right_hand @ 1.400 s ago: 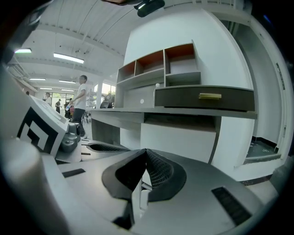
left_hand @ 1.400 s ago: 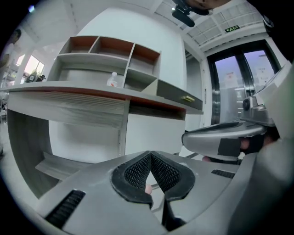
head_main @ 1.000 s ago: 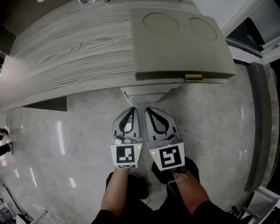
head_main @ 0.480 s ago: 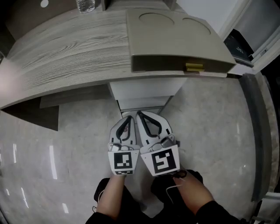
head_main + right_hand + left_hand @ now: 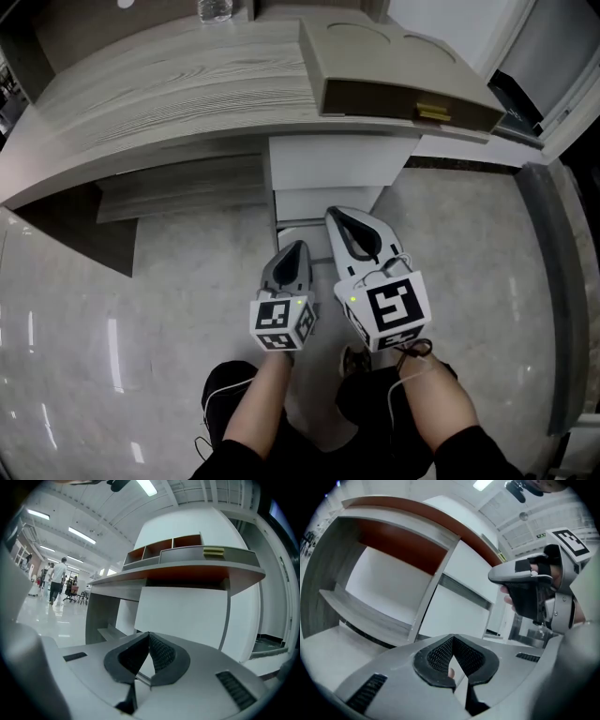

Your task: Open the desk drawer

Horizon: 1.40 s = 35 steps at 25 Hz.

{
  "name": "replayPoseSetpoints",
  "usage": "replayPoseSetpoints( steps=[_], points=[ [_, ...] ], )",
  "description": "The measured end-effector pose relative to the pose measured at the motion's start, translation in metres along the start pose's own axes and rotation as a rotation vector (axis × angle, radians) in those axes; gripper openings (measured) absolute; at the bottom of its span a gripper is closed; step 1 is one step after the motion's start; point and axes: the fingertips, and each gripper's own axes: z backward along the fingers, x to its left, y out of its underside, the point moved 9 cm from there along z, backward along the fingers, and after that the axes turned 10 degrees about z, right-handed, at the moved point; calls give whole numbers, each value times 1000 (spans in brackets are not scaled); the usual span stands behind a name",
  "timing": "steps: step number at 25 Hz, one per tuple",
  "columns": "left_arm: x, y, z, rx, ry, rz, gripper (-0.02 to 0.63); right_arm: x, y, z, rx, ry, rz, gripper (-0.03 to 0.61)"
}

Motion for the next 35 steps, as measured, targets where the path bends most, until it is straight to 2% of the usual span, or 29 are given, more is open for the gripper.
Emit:
replayPoseSetpoints(
  steps=[3,8,13,15,19,21,30,35],
  points=[
    [8,5,-7,-22,-10,100,5,4,0,0,6,-15,53,6],
    [18,9,-21,-29,-8,208,6,14,0,2,6,-43,131,6],
    [15,11,-32,-72,75,345,31,12,3,5,15,-57,118,6],
    [16,13,-36,-87,106,407,61,9,5,5,15,-59,126,6],
    [22,20,-45,-157,180,604,101,2,0,7,-14,-48,113,6],
    [25,25,-49,-176,205,666,114,0,-3,6,-24,-48,113,6],
    [41,37,-63,-174,252,758,152,1,-3,3,-28,-53,115,6],
    [40,35,-68,-205,331,800,164,0,-2,5,-22,-45,116,6]
  ],
)
